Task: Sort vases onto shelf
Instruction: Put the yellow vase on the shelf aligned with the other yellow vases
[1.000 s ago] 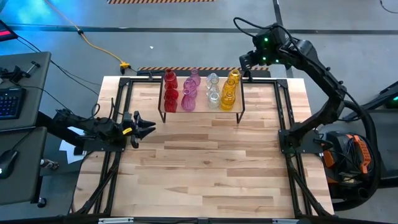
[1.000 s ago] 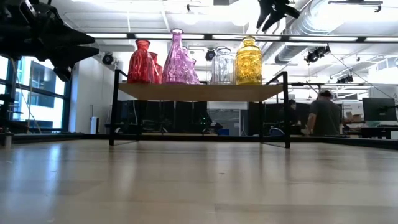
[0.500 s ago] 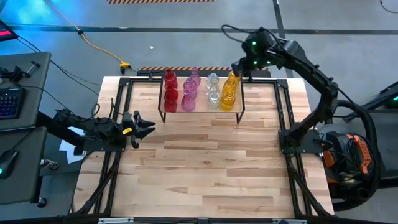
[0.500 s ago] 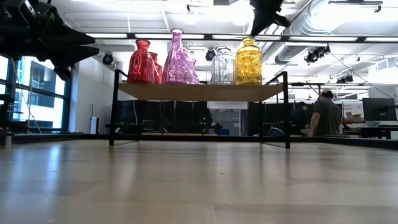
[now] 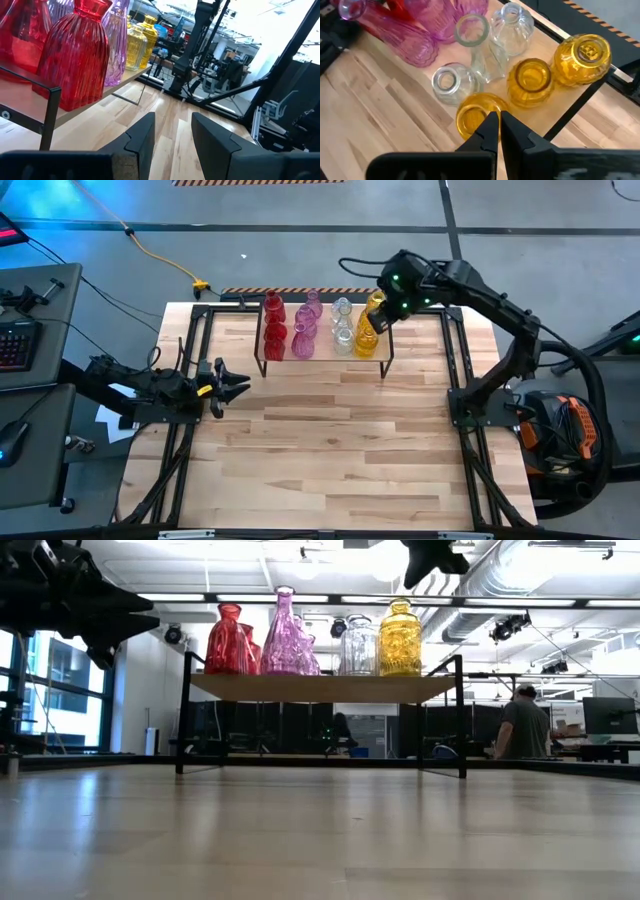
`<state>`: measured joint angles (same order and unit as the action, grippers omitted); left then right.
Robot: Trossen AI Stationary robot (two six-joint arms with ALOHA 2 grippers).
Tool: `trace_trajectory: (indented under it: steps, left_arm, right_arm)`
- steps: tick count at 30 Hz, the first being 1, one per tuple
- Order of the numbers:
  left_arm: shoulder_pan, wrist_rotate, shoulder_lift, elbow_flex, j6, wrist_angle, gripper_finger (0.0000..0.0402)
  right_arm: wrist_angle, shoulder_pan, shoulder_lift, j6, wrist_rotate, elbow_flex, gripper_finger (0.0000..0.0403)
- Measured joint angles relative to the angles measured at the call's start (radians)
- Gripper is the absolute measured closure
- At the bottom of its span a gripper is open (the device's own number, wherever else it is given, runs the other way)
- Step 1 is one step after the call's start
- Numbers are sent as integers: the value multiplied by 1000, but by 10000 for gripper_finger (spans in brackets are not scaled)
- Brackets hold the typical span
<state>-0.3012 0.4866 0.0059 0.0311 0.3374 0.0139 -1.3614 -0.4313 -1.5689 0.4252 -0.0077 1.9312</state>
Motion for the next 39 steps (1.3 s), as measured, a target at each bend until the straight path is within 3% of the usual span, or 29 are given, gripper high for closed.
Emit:
trace_trajectory:
  steps: [13, 39]
  left_arm:
    - [0, 8, 0, 0, 0, 0, 282]
    - [0, 7, 0, 0, -1, 0, 282]
  right_arm:
    - [-8, 78, -75, 12, 2, 0, 403]
    - [-34, 84, -99, 39, -20, 0, 403]
